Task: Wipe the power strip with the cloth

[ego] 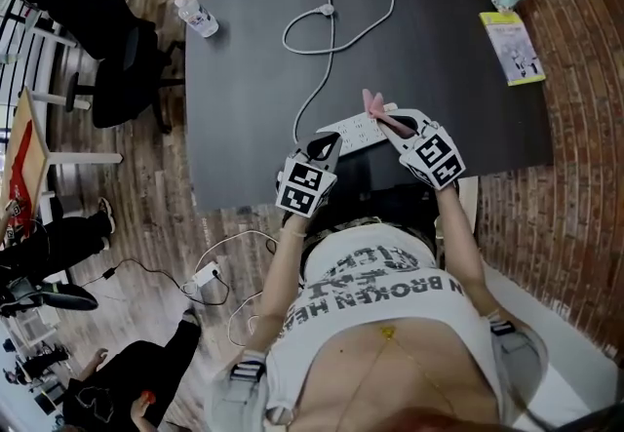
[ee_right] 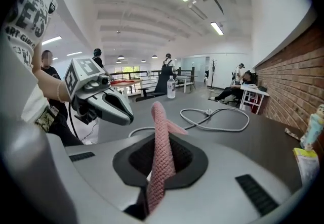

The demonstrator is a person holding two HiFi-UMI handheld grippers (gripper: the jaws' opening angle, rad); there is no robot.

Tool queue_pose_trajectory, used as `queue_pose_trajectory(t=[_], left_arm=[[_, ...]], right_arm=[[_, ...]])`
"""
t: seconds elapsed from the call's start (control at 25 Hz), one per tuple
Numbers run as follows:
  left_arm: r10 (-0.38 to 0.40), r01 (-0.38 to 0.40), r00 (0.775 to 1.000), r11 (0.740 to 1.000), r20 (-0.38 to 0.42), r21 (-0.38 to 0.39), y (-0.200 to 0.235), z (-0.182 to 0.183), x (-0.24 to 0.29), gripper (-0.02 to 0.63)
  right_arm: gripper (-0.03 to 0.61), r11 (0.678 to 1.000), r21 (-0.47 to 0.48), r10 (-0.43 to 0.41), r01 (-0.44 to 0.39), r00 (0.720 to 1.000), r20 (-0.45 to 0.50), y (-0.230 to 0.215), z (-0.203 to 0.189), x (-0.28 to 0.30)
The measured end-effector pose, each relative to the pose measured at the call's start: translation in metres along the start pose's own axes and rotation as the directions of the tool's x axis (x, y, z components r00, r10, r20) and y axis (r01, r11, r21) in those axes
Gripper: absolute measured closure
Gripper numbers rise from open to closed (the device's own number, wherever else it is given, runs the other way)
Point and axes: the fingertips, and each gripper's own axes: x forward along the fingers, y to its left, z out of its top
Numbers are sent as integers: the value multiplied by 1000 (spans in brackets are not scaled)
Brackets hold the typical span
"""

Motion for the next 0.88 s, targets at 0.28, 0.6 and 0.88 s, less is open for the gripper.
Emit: queue_pose_trajectory(t=[0.28, 0.6, 0.88], left_arm=[[13, -11, 987, 1000, 161, -14, -8, 61, -22, 606], [17, -24, 944, 1000, 330, 19, -17, 125, -55, 606], [10, -36, 903, 998, 429, 52, -26, 166, -81, 606]], right_arm=[[561, 998, 61, -14, 2, 981, 194, 10, 57, -8], [562, 996, 84, -35, 5, 931, 362, 12, 116, -30], [563, 998, 65, -35, 7, 896, 442, 18, 151, -49]])
